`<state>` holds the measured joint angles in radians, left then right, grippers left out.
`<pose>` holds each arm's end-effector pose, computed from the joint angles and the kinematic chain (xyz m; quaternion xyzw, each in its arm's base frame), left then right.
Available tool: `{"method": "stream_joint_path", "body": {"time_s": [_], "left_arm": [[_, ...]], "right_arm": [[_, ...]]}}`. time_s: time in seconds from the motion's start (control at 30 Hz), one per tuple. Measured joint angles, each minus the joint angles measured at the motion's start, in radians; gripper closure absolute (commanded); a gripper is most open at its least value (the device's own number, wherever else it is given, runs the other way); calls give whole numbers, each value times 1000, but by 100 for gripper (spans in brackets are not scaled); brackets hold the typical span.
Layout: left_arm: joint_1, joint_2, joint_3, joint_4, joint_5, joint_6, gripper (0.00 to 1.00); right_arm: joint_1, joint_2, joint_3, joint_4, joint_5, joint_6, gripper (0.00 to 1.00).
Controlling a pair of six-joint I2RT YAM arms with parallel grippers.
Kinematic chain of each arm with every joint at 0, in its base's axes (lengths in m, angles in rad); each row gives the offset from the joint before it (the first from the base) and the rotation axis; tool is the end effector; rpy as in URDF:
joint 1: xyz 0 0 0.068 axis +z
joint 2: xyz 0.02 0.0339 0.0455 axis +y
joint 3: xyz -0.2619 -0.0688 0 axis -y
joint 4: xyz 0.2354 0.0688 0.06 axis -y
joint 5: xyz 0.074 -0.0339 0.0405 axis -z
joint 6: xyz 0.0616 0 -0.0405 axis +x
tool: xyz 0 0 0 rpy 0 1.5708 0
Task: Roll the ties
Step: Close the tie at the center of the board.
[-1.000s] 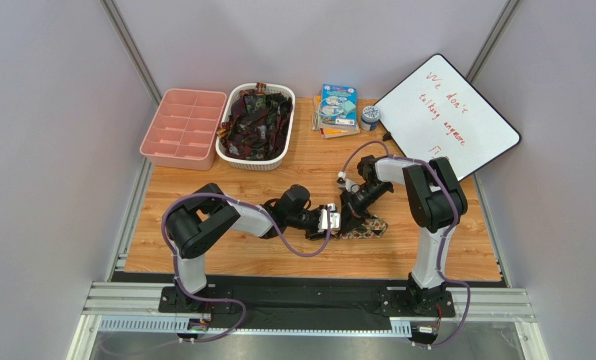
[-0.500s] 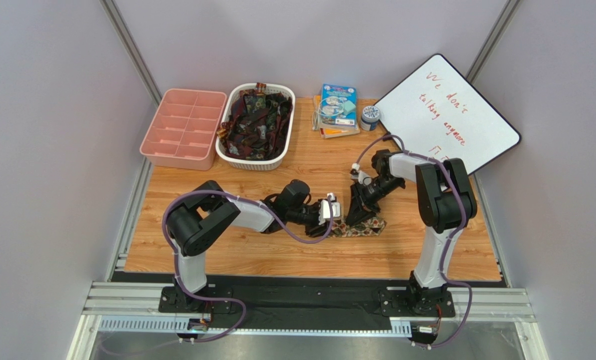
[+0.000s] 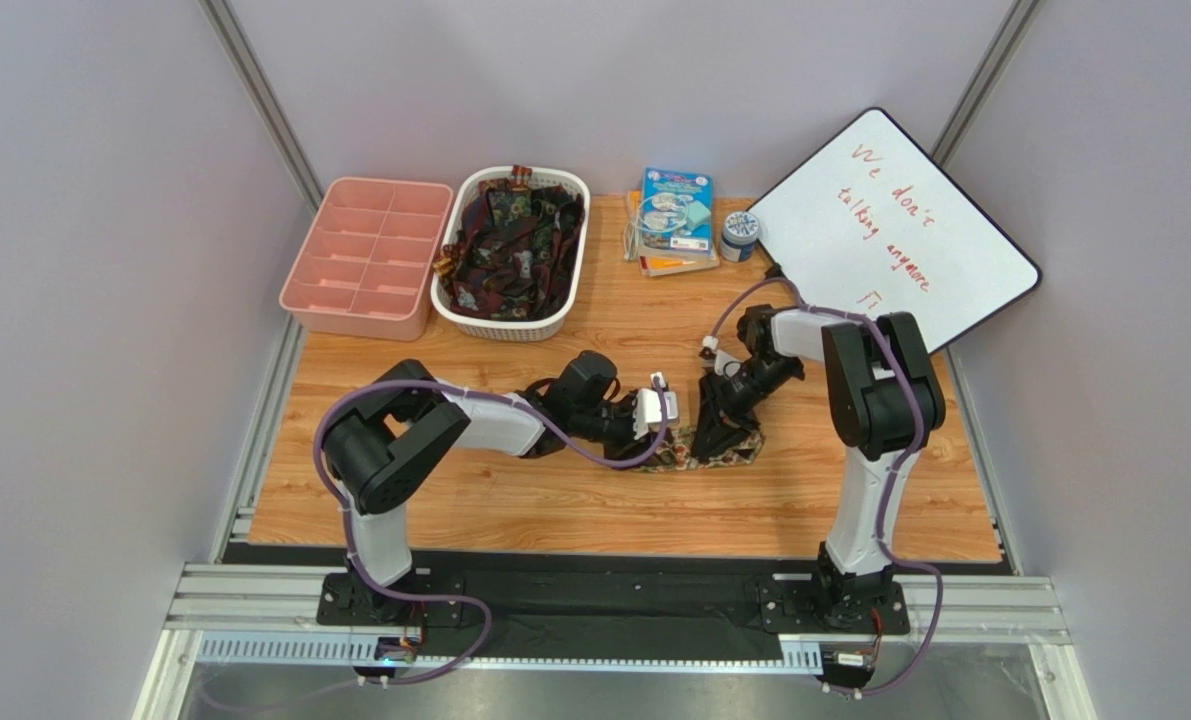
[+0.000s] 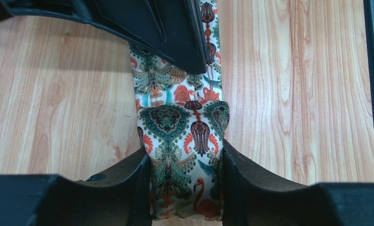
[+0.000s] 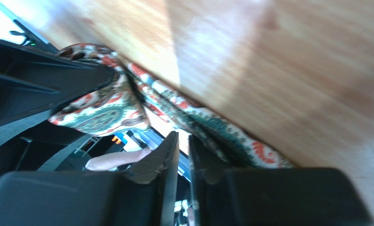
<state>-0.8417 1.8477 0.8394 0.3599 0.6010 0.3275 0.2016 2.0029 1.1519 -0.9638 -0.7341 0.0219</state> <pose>0.2188 -0.2972 0.1229 0.5819 0.6406 -0.3644 0.3437 0.2867 0.1007 0.0977 0.0396 -0.9266 -0.3413 0.1526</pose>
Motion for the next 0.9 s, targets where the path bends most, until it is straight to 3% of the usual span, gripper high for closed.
{"method": "stream_joint_path", "body": {"time_s": [0.03,0.13,0.47,0.57,0.8,0.9], "left_arm": [[0,1,3,-7,0,0,64],[2,6,21,-35,1,0,64],[3,14,41,-65,5,-1,63],[4,17,48,-72,5,-1,62],[5,23,61,-88,6,-1,60],[6,23,63,-93,6,0,57]], "right_arm": [[0,-8,-3,9,-12,8,59],[0,-63,-21,55,-55,39,48],[64,-138,-19,178,-133,108,45],[91,-127,-19,197,-135,116,52],[124,-97,-19,213,-140,132,96],[123,-97,-19,209,-138,128,100]]}}
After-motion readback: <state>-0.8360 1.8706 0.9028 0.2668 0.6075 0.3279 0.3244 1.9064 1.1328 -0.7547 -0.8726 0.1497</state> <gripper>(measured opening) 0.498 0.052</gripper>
